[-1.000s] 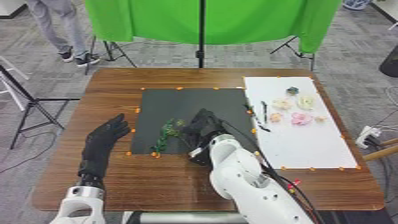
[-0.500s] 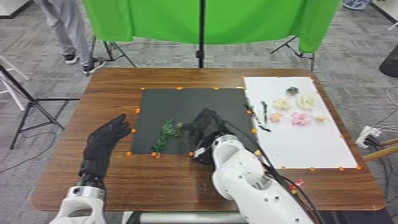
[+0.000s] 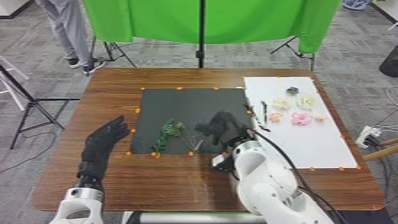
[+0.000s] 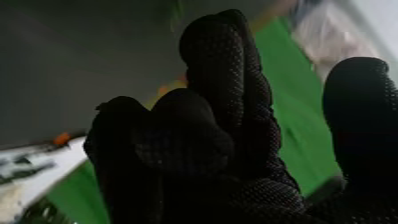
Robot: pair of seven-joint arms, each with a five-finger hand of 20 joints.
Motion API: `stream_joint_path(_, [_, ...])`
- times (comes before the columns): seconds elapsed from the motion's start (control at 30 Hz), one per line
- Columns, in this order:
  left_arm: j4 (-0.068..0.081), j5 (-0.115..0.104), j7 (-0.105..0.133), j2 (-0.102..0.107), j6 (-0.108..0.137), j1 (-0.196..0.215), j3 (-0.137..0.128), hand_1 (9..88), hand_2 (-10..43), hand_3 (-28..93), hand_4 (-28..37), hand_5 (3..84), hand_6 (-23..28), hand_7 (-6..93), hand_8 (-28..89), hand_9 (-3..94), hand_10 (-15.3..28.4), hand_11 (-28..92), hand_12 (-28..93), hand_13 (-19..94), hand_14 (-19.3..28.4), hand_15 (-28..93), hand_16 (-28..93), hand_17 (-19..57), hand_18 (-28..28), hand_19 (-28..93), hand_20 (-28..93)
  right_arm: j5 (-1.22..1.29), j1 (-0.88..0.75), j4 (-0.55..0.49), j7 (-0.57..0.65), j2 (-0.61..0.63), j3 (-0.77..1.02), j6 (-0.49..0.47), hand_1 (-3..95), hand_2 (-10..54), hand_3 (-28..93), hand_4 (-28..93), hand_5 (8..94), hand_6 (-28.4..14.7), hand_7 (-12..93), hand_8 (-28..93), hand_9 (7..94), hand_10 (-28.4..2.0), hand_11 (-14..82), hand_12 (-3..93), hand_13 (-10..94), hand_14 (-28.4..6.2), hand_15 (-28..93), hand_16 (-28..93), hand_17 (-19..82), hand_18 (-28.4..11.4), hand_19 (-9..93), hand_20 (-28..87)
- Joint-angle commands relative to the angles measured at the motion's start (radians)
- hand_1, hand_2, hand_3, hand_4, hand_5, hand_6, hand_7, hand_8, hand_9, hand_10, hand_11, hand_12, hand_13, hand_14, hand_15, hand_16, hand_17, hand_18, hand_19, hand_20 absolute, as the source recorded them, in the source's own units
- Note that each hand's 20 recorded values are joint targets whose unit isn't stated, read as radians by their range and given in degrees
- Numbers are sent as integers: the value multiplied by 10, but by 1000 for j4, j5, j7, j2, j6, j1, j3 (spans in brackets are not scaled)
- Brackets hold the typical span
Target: Arrange flowers
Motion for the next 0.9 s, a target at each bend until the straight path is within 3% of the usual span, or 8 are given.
stream_joint_path(0.03, [2, 8, -12, -8, -16, 10, 0, 208, 4, 703, -283, 432, 49, 93, -61, 404, 130, 163, 93, 323, 169, 257, -35, 49, 119, 87, 185, 46, -11, 21, 17, -5, -51, -41, 241, 39, 617, -135, 800, -38, 172, -81, 902, -130, 421, 255, 937, -38, 615, 308, 725, -101, 932, 569])
stream_joint_path(0.4, [2, 8, -13, -10, -16, 12, -1, 208, 4, 704, -283, 432, 48, 93, -61, 403, 129, 162, 93, 321, 169, 256, -35, 49, 120, 87, 185, 60, -7, 41, 8, -20, -67, -50, 240, 47, 611, -129, 795, -38, 162, -80, 902, -133, 417, 258, 937, -40, 615, 303, 725, -100, 932, 568])
stream_joint_path(0.6, [1, 7, -14, -14, -18, 15, -2, 208, 4, 704, -283, 432, 48, 93, -60, 403, 129, 162, 93, 321, 169, 255, -34, 48, 120, 87, 185, 84, -25, -12, 25, -12, 52, -80, 240, 44, 613, -127, 800, -36, 170, -76, 902, -132, 416, 258, 937, -40, 615, 302, 724, -100, 932, 566])
stream_joint_path(0.7, [-1, 7, -17, -14, -14, 19, -4, 208, 4, 704, -283, 431, 49, 91, -60, 402, 129, 162, 92, 321, 169, 255, -34, 48, 120, 87, 185, 75, 3, -27, 23, 36, 118, -36, 257, 15, 626, -121, 804, -35, 176, -74, 902, -129, 417, 258, 937, -40, 615, 302, 724, -100, 932, 567])
stream_joint_path(0.77, [-3, 8, -17, -13, -11, 22, -4, 208, 4, 704, -283, 432, 48, 92, -60, 402, 129, 163, 93, 321, 170, 257, -34, 47, 120, 88, 185, 27, 60, 11, 26, 90, 124, 31, 274, -12, 636, -118, 804, -34, 177, -74, 902, -126, 419, 259, 937, -40, 615, 303, 722, -101, 932, 571])
stream_joint_path(0.9, [-1, 11, -17, -12, -15, 15, -1, 208, 3, 705, -283, 432, 49, 93, -60, 402, 129, 164, 93, 320, 170, 256, -35, 47, 120, 89, 185, -36, 174, 114, 48, 172, 135, 69, 301, -82, 659, -123, 763, -29, 158, -75, 894, -122, 435, 264, 937, -36, 620, 312, 718, -107, 932, 591])
